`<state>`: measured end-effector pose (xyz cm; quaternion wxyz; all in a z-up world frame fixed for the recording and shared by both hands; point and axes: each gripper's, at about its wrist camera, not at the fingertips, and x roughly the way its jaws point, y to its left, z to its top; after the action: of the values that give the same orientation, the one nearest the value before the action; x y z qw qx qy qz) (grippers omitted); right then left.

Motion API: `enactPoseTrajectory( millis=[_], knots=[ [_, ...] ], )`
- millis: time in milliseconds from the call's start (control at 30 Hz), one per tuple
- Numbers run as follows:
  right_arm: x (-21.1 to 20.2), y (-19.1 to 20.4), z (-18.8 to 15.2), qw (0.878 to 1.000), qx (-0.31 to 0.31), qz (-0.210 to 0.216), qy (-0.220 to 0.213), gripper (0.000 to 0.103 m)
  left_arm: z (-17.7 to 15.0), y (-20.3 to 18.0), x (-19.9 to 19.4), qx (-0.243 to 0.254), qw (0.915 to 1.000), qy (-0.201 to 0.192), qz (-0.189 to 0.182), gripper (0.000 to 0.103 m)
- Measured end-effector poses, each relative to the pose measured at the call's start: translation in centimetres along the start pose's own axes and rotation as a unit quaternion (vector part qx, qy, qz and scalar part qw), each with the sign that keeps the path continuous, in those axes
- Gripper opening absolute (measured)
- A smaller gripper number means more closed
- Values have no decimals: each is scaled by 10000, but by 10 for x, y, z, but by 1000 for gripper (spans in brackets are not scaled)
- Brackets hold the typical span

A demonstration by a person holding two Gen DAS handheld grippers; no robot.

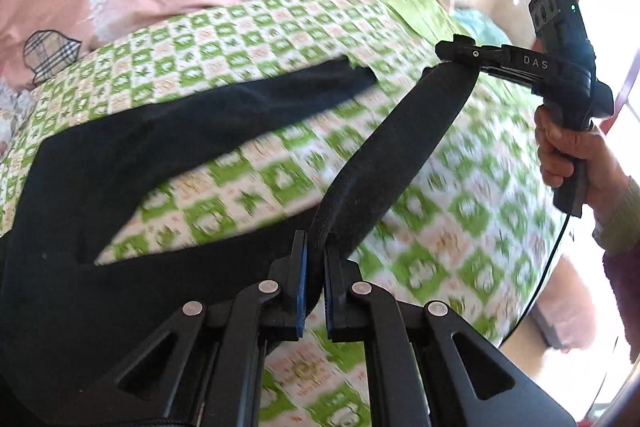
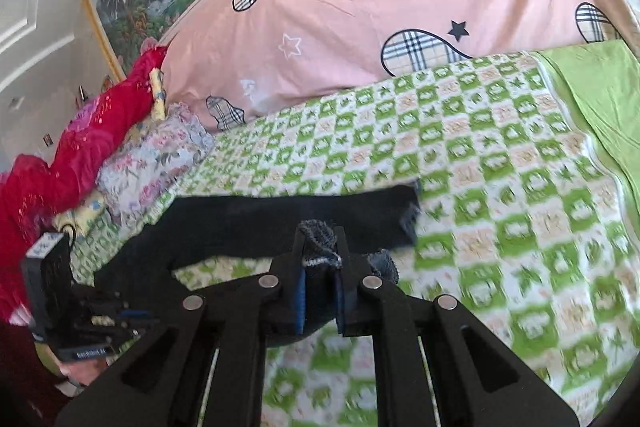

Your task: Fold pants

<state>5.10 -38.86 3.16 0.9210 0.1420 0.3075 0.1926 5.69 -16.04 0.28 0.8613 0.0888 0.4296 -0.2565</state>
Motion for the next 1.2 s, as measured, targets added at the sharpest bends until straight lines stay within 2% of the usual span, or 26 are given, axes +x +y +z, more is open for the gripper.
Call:
enactPoseTrajectory(
  millis=[200,433,500,533,567,600,667,700,833,900,933,1200],
  knots=[
    [-17,-14,-55,9990,142,-305,310,12,-37,-36,12,570,9979,300,60,6],
    [-32,-14,-98,9964,235,-661,486,12,-47,-38,17,593,9971,465,-48,8],
    [-35,-14,-103,9948,281,-820,533,12,-48,-39,15,600,9970,472,-141,14],
    [-39,-15,-104,9939,357,-901,532,13,-48,-39,14,608,9968,466,-219,17],
    [-43,-16,-104,9934,423,-935,508,18,-48,-41,12,618,9966,461,-283,21],
    [-48,-17,-103,9918,481,-1085,464,24,-49,-43,10,635,9963,455,-357,22],
    [-57,-18,-101,9863,516,-1500,452,27,-49,-47,6,692,9955,427,-495,24],
    [-62,-20,-99,9851,577,-1561,436,27,-50,-50,4,746,9950,406,-532,26],
    [-69,-12,-90,9865,567,-1492,366,29,-49,-54,-4,885,9942,309,-525,33],
    [-62,-3,-82,9878,456,-1437,380,40,-43,-47,-8,810,9950,266,-520,40],
    [-58,1,-78,9888,424,-1379,379,43,-41,-43,-10,768,9955,240,-499,41],
    [-3,29,-43,9932,271,-980,560,46,-9,26,-16,57,10000,60,-27,46]
  ],
)
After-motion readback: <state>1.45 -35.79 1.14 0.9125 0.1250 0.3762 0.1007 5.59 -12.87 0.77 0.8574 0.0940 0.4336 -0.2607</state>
